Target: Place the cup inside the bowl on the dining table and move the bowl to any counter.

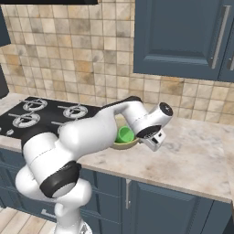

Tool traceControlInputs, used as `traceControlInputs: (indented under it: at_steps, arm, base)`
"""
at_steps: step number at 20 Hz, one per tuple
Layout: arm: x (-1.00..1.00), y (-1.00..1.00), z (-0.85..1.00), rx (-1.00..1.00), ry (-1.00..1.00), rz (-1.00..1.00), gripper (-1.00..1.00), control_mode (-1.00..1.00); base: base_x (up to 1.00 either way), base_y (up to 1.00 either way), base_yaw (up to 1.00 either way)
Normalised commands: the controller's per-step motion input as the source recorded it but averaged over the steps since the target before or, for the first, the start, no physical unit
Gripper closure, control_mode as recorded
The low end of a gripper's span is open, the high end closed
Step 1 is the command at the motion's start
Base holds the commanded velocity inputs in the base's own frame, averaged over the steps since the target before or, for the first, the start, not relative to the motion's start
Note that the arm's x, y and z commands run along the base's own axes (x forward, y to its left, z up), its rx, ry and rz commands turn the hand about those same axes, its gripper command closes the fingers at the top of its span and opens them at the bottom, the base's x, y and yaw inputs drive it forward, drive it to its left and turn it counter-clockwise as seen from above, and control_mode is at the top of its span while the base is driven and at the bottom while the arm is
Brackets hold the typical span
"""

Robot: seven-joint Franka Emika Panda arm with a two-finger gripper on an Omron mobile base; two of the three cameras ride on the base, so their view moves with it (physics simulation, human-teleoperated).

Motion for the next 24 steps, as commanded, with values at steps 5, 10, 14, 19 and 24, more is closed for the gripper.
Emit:
traceControlInputs:
  at_steps: [5, 10, 14, 19, 24]
  arm:
    - [0.00, 0.00, -0.06, 0.00, 0.00, 0.00, 1.00, -1.00]
    - [0.00, -0.01, -0.09, 0.00, 0.00, 0.00, 1.00, -1.00]
    - [0.00, -0.01, -0.16, 0.00, 0.00, 0.00, 1.00, -1.00]
    - [0.00, -0.01, -0.14, 0.00, 0.00, 0.00, 1.00, -1.00]
    - [0.01, -0.02, -0.16, 0.00, 0.00, 0.00, 1.00, -1.00]
  base:
    - [0.00, 0.00, 0.00]
    - [0.00, 0.00, 0.00]
    - [0.00, 0.00, 0.00]
    - [0.00, 0.00, 0.00]
    - [0.00, 0.00, 0.00]
